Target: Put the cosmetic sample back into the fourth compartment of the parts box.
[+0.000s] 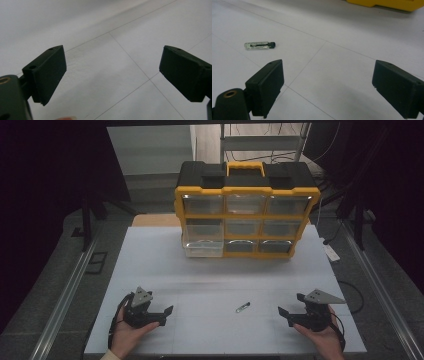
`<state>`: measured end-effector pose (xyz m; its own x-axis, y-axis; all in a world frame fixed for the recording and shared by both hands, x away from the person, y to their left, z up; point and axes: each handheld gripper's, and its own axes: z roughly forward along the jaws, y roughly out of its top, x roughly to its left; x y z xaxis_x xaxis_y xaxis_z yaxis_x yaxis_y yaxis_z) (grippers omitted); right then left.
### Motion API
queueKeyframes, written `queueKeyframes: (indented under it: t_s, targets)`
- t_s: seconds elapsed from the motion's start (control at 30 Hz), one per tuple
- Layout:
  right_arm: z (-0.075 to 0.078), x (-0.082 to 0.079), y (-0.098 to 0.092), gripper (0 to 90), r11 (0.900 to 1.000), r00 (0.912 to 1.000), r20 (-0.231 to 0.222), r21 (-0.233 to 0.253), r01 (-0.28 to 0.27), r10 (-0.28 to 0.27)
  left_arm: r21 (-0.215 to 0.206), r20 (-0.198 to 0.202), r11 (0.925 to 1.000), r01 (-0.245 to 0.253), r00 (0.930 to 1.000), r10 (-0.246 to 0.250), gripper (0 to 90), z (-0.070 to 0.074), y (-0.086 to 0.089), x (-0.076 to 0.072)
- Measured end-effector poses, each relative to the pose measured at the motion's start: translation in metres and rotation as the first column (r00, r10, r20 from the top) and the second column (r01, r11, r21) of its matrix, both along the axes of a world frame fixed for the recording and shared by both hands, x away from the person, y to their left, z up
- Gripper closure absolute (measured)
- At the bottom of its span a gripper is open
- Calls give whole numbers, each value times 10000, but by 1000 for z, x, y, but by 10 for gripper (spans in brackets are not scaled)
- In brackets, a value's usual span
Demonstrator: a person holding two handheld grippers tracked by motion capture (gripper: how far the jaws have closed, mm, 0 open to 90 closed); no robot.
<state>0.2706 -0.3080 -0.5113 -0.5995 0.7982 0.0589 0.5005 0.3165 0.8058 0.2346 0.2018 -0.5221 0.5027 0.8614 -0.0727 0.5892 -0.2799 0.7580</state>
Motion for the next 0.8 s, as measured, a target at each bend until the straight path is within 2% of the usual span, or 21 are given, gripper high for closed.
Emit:
queueKeyframes:
  t_s: [0.3, 0.6, 0.8]
  targets:
    - [-1, -1, -6, 113, 9999, 9999, -43, 54, 126, -126, 53, -42, 9993, 358, 9994, -358, 78, 1, -8, 7]
    - [0, -3, -7, 118, 9998, 9998, 35, 58, 177, -177, 62, 34, 9994, 335, 9994, -335, 78, 3, -9, 5]
    - [0, -2, -6, 120, 10000, 10000, 29, 48, 81, -82, 109, 44, 9987, 502, 9987, -503, 79, 5, -13, 5]
